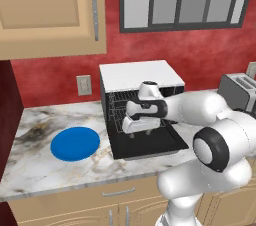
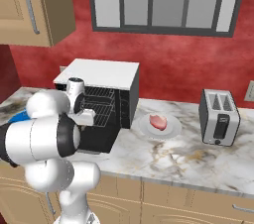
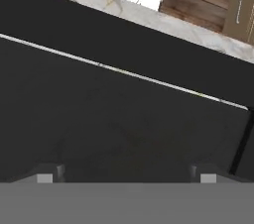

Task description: Open the toaster oven door. Place the bread on the bottom rack in the toaster oven and place the steak on the top rack.

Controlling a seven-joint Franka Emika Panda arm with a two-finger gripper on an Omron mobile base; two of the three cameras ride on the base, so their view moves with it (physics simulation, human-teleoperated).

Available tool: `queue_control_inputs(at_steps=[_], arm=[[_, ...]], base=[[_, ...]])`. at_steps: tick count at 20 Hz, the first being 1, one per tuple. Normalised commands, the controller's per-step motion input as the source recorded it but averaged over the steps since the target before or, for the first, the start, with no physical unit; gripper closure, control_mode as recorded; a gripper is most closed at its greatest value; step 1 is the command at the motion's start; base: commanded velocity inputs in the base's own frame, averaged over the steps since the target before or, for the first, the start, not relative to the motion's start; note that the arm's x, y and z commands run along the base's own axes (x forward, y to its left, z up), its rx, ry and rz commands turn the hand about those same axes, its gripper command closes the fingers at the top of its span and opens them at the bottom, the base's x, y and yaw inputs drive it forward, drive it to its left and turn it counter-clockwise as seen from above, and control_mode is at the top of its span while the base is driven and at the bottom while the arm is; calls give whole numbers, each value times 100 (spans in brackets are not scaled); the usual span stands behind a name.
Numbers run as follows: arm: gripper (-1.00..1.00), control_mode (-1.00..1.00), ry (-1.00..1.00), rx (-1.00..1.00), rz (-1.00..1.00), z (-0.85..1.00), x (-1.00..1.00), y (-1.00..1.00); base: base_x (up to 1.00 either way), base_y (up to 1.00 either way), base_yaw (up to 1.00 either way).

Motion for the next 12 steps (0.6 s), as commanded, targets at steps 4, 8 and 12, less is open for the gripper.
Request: queue_control_inputs(at_steps=[4, 8, 12], arm=[[-100, -100, -1, 0, 0, -5, 25, -1], [-100, -100, -9, 0, 0, 0, 39, 0], [-100, -100, -15, 0, 0, -12, 34, 0]], base=[[0, 0, 0], [0, 0, 0], [0, 0, 0]])
